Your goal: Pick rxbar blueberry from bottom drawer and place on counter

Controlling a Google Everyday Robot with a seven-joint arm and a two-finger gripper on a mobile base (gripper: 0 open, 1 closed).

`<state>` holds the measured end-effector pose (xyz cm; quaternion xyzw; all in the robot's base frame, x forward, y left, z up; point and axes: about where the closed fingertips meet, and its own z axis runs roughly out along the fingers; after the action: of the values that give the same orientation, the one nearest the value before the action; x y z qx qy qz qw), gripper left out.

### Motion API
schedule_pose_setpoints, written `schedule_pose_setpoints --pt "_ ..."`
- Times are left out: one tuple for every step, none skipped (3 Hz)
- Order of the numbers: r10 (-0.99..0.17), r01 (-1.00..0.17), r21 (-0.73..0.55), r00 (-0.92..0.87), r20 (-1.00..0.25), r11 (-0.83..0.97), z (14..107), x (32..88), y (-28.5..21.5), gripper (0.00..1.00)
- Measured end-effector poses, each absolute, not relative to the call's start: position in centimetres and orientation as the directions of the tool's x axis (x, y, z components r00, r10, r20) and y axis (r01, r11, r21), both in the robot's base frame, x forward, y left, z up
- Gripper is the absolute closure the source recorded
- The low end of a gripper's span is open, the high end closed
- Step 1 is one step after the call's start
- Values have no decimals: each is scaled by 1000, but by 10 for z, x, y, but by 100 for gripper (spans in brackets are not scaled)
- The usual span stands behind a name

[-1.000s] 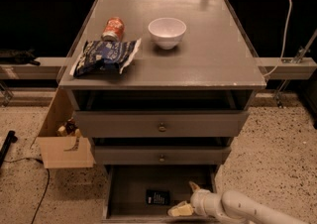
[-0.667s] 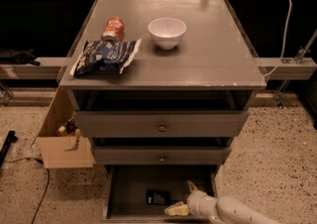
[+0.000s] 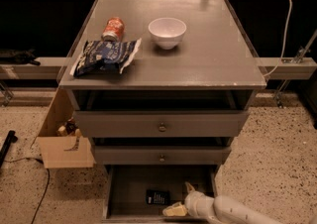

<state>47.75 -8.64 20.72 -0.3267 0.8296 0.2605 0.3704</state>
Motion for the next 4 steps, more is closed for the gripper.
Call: schedule_pose_setpoints --pt "-374 -730 215 -552 -745 649 153 479 -71 0" --pt "-393 -730 212 -561 -729 650 158 509 -64 0" --pt "-393 -730 212 -561 -729 650 158 509 -64 0" --pt "-398 -741 205 -547 -737 639 152 511 -57 0"
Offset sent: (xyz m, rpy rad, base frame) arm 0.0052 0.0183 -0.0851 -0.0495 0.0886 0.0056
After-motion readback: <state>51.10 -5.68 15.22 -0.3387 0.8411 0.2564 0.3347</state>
